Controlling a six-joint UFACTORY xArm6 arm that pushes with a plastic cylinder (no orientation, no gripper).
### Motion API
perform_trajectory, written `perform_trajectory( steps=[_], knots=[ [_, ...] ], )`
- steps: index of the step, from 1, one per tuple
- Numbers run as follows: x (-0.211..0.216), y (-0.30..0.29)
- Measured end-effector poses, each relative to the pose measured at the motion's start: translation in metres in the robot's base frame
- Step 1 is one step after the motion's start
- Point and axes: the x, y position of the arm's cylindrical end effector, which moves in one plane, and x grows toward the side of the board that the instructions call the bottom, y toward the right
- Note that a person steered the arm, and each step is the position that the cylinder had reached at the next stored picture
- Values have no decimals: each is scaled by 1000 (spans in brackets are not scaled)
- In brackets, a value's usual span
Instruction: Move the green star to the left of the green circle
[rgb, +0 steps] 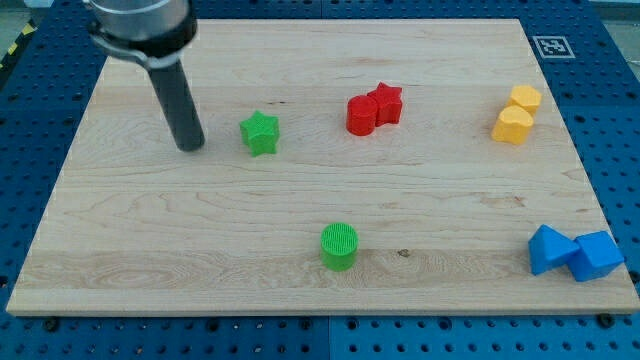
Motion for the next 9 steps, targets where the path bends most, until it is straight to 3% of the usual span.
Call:
perform_trajectory(
  steps=[1, 2, 4, 5, 7, 9],
  knots=[
    [-34, 22],
    [-28, 70],
    [32, 118],
    [76, 118],
    [123, 118],
    [103, 53]
  ],
)
